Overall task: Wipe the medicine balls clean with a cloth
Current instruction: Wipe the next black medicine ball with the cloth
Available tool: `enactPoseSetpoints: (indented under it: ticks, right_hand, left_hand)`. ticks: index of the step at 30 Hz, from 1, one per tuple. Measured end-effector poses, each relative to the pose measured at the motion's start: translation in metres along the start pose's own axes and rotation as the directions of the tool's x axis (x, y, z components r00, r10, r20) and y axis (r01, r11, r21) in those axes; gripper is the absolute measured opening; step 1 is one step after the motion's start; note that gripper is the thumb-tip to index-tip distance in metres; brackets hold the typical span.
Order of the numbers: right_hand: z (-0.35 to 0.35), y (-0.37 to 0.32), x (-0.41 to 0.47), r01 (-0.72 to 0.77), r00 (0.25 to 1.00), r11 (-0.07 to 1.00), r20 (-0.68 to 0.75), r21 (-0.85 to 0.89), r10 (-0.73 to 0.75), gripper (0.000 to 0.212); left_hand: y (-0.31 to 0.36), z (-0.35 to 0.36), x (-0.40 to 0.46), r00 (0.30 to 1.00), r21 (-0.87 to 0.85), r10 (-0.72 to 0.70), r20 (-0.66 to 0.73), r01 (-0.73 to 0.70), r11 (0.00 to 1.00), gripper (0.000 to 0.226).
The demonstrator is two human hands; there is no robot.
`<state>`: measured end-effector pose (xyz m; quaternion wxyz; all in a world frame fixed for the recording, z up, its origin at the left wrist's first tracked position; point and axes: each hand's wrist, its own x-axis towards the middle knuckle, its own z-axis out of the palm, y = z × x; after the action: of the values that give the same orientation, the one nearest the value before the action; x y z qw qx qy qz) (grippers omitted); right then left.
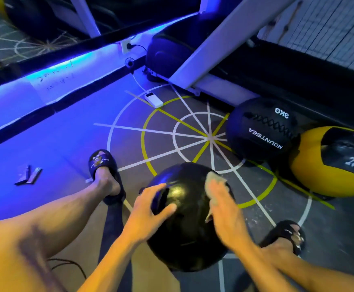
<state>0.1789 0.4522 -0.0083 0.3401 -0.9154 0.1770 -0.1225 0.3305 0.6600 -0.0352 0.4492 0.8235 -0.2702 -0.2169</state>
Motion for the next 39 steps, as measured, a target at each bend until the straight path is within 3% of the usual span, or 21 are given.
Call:
enactPoseSetpoints:
  ticks: [2, 3, 5, 9, 12, 14, 16, 18, 24, 30, 34, 37, 39]
  right_hand:
    - [0.008, -0.018, -0.023, 0.282, 0.949, 0.953, 0.178, -0.112, -0.260, 0.053]
    - [0.008, -0.022, -0.032, 0.332, 0.920, 0.937, 0.257, -0.105, -0.297, 0.054]
    - [-0.003, -0.026, -0.039, 0.273, 0.912, 0.958, 0.337, -0.081, -0.232, 0.051]
    - [-0.052, -0.039, -0.010, -0.084, 0.929, 0.994, 0.355, -0.072, 0.104, 0.041]
    - [-0.096, -0.029, 0.028, -0.217, 0.918, 0.963, 0.303, -0.162, 0.258, 0.029]
    - [-0.127, -0.015, 0.053, -0.296, 0.917, 0.935, 0.216, -0.196, 0.336, 0.028]
    - [-0.153, -0.002, 0.075, -0.309, 0.930, 0.938, 0.158, -0.159, 0.333, 0.028]
    - [-0.170, -0.003, 0.093, -0.265, 0.953, 0.956, 0.120, -0.125, 0.279, 0.028]
    - [-0.189, 0.011, 0.140, -0.230, 0.969, 0.971, 0.110, 0.059, 0.222, 0.031]
    - [-0.136, 0.046, 0.161, -0.335, 0.942, 0.877, 0.155, 0.345, 0.299, 0.028]
    - [-0.067, 0.072, 0.171, -0.450, 0.893, 0.809, 0.179, 0.378, 0.413, 0.027]
    - [-0.021, 0.062, 0.167, -0.431, 0.900, 0.824, 0.115, 0.368, 0.420, 0.026]
    - [0.011, 0.047, 0.166, -0.417, 0.908, 0.829, 0.152, 0.371, 0.389, 0.028]
  left_hand:
    - [0.003, 0.006, -0.004, 0.999, 0.101, -0.001, 0.036, -0.003, 0.995, 0.092]
    - [0.001, 0.006, -0.003, 0.999, 0.153, -0.012, 0.034, 0.007, 0.988, 0.096]
    - [0.001, 0.001, 0.001, 0.998, 0.215, -0.054, 0.028, 0.047, 0.975, 0.092]
    - [0.013, -0.010, 0.014, 0.990, 0.309, -0.138, -0.027, 0.139, 0.941, 0.082]
    - [0.019, -0.022, 0.026, 0.976, 0.408, -0.143, -0.162, 0.199, 0.891, 0.074]
    - [0.028, -0.027, 0.034, 0.982, 0.430, -0.068, -0.177, 0.139, 0.892, 0.073]
    - [0.034, -0.023, 0.039, 0.998, 0.427, -0.018, -0.058, 0.042, 0.903, 0.080]
    - [0.036, -0.019, 0.042, 0.991, 0.485, -0.115, 0.075, 0.064, 0.872, 0.098]
    - [0.033, -0.044, 0.087, 0.955, 0.574, -0.279, 0.101, 0.173, 0.800, 0.130]
    - [0.035, -0.083, 0.145, 0.896, 0.600, -0.427, 0.123, 0.276, 0.751, 0.102]
    - [0.019, -0.123, 0.168, 0.873, 0.674, -0.479, 0.093, 0.299, 0.675, 0.086]
    - [0.018, -0.162, 0.183, 0.896, 0.803, -0.439, 0.066, 0.214, 0.556, 0.084]
    - [0.021, -0.178, 0.189, 0.911, 0.852, -0.390, 0.134, 0.095, 0.516, 0.079]
